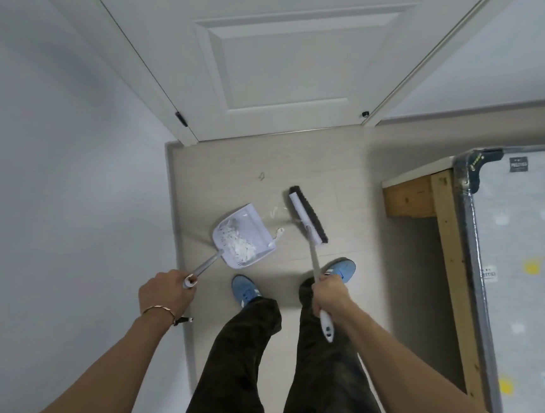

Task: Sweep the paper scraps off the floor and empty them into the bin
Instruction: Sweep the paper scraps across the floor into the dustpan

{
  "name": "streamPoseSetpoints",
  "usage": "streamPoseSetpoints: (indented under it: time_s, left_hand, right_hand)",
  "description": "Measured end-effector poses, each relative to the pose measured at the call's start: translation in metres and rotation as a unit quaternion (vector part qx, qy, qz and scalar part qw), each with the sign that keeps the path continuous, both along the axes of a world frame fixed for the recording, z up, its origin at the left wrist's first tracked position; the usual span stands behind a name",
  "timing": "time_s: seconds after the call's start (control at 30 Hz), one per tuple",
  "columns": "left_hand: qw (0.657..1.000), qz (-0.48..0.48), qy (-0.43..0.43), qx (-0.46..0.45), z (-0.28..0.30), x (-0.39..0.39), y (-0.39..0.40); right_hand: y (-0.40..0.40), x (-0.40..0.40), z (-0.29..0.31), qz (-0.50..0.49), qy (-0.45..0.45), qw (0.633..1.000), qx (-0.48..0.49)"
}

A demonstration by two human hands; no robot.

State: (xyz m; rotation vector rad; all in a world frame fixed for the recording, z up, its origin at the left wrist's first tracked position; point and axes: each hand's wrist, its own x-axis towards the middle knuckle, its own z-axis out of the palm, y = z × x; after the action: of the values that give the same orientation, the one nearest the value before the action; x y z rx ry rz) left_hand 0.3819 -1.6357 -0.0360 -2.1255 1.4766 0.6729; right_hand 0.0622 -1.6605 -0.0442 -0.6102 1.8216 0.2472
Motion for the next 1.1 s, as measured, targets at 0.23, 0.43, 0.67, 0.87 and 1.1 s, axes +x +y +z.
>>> streamPoseSetpoints:
  time_s: [0.23, 0.43, 0.67, 0.87, 1.1]
  left_hand:
    - [1.0, 0.001, 0.018, -0.001, 0.002, 0.005, -0.002]
    - [0.999, 0.028, 0.04, 0.004, 0.009, 0.008, 0.005]
    - [0.998, 0.044, 0.036, -0.012, 0.011, 0.003, 0.012]
    - [0.998, 0.052, 0.04, -0.001, 0.01, 0.005, 0.01]
    - [0.998, 0.053, 0.036, 0.01, 0.013, 0.001, 0.006]
  right_hand:
    - [0.002, 0.02, 0.028, 0.079, -0.046, 0.994, 0.056]
    - [-0.028, -0.011, 0.078, -0.109, -0.114, 0.987, 0.038]
    - [-0.066, -0.016, 0.069, 0.077, -0.003, 0.996, -0.047]
    - [-0.039, 0.032, 0.028, 0.198, -0.009, 0.98, 0.021]
    - [-0.004, 0.053, 0.031, 0.056, -0.085, 0.994, 0.028]
